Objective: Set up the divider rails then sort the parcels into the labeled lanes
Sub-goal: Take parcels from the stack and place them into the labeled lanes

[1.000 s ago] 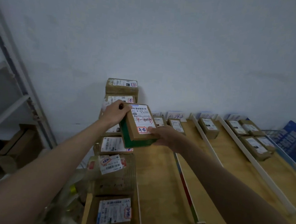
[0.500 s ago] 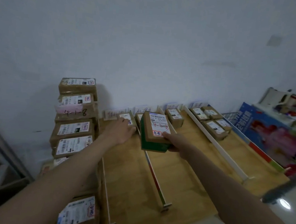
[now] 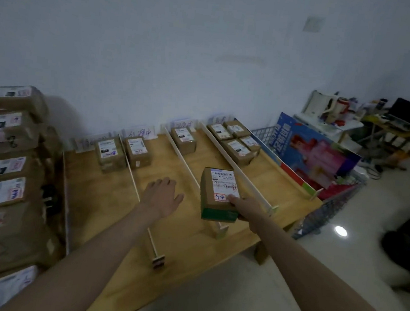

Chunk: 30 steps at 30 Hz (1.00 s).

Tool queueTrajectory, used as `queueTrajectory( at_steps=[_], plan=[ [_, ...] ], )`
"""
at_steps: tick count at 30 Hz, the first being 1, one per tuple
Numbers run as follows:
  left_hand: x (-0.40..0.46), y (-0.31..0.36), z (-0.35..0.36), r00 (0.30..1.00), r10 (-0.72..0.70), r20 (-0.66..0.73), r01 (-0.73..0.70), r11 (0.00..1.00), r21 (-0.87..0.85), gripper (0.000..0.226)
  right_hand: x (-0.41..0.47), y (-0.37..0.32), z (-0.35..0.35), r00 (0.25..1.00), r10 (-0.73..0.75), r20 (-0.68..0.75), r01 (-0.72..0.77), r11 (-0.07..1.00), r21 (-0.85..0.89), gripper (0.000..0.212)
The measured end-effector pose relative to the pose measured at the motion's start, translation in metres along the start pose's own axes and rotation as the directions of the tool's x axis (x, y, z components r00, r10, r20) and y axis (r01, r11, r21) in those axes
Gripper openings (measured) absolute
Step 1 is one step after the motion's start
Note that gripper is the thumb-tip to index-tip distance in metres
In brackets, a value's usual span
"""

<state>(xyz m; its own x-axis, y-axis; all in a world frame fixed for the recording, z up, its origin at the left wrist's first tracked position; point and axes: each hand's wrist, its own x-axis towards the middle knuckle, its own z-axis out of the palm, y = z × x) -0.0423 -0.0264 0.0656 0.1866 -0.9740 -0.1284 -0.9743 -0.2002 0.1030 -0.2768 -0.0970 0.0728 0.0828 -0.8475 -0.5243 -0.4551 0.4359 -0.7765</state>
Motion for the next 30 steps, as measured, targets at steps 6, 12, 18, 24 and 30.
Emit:
queueTrajectory(
  at_steps=[6,12,18,24,30],
  plan=[
    [0.028,0.08,0.013,0.996,0.085,0.004,-0.086,0.996,0.035,0.057,0.025,0.041,-0.073,0.996,0.045,-0.083,-0.043,0.999,0.02,0.035],
    [0.083,0.142,0.032,0.991,0.129,0.034,-0.13,0.99,0.058,0.057,0.073,0.063,-0.132,0.99,0.07,-0.124,-0.071,0.997,-0.003,0.042],
    [0.161,0.19,0.065,0.984,0.175,0.019,-0.176,0.983,0.059,0.053,0.143,0.06,-0.186,0.983,0.056,-0.173,-0.064,0.997,-0.041,0.034],
    [0.239,0.213,0.076,0.99,0.144,0.001,-0.144,0.989,0.021,0.04,0.215,0.034,-0.225,0.986,0.03,-0.163,-0.048,0.993,-0.106,0.021],
    [0.287,0.22,0.078,0.998,0.059,0.001,-0.059,0.997,0.039,0.043,0.276,0.019,-0.24,0.995,0.014,-0.103,-0.033,0.983,-0.182,0.024]
  ],
)
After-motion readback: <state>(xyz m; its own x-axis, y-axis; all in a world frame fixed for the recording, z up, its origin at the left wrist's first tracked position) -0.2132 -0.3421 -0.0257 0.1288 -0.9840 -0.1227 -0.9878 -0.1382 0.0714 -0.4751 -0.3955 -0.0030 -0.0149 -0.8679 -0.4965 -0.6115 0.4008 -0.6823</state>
